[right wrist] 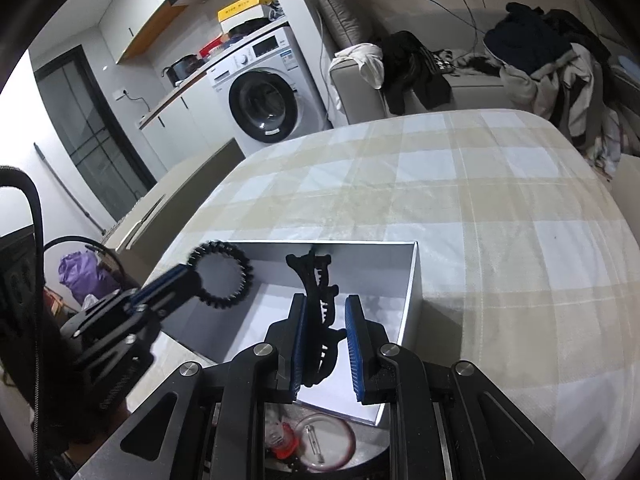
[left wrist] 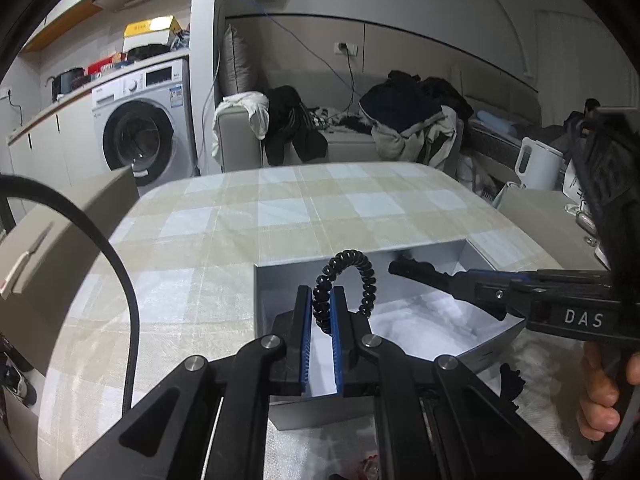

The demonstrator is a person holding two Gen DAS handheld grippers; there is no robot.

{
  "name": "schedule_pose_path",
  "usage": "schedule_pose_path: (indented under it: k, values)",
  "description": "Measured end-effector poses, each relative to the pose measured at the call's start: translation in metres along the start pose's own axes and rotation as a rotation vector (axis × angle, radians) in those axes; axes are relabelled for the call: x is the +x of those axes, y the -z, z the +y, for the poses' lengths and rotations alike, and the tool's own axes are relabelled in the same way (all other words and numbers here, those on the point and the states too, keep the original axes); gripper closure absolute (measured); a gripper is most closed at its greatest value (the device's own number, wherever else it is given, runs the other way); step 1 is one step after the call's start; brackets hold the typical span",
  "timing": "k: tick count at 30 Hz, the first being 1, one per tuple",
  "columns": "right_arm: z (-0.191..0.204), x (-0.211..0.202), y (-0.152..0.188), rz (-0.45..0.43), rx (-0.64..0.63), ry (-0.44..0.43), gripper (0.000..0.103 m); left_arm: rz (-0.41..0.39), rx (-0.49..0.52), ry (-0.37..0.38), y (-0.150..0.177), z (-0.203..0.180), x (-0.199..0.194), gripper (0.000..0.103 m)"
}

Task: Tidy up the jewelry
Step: 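Carry both held items over the grey box and open both tools to drop them, then withdraw both open tools from the box back toward the pile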

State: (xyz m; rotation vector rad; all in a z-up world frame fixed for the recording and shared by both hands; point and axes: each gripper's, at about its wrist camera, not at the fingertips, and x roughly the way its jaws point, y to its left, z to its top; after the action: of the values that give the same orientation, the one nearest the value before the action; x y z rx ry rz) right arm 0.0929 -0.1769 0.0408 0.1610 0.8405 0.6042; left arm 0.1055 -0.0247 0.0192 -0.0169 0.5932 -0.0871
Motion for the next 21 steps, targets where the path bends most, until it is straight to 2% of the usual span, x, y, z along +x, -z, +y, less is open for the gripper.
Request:
schedule_pose_path:
  k: [4,5,6,7,8,9,10,11,13,15,17,19,21]
  values:
    - [0.0,-0.002,0.0,-0.008,0.003,-0.007,0.082,-0.007,0.023,0.022,0.001,-0.004,-0.012,0.098]
    - [-0.001,-0.006,0.001,-0.012,0.005,-0.022,0.073,-0.017,0.037,0.028,0.0,-0.005,-0.016,0.096]
    - [-0.001,-0.009,0.001,-0.02,0.006,-0.047,0.068,-0.025,0.05,0.03,-0.001,-0.005,-0.019,0.09]
    - [-0.003,-0.019,0.003,-0.039,0.011,-0.08,0.06,-0.032,0.068,0.023,0.0,-0.005,-0.028,0.078]
    - [-0.003,-0.028,0.005,-0.055,0.01,-0.087,0.049,-0.038,0.078,0.018,0.0,-0.005,-0.035,0.07]
    - [-0.003,-0.035,0.007,-0.07,0.006,-0.082,0.044,-0.049,0.083,0.017,0.0,-0.003,-0.041,0.051]
    - [-0.003,-0.046,0.01,-0.085,-0.004,-0.068,0.032,-0.068,0.085,0.012,0.004,-0.002,-0.054,0.034]
    - [-0.004,-0.056,0.014,-0.091,-0.019,-0.046,0.018,-0.078,0.083,0.01,0.005,0.0,-0.06,0.027]
    - [-0.004,-0.073,0.026,-0.1,-0.057,-0.002,0.0,-0.086,0.073,0.003,0.013,0.004,-0.079,0.009]
    - [-0.005,-0.085,0.036,-0.11,-0.077,0.028,0.0,-0.102,0.049,0.013,0.02,0.008,-0.09,0.001]
    - [-0.007,-0.091,0.05,-0.102,-0.071,0.048,0.0,-0.125,0.01,0.065,0.029,0.013,-0.1,0.001]
    - [-0.009,-0.091,0.065,-0.099,-0.047,0.03,0.0,-0.067,-0.024,0.126,0.035,0.015,-0.098,0.001]
    - [-0.009,-0.084,0.078,-0.091,-0.022,0.009,0.0,-0.058,-0.049,0.155,0.042,0.018,-0.097,0.001]
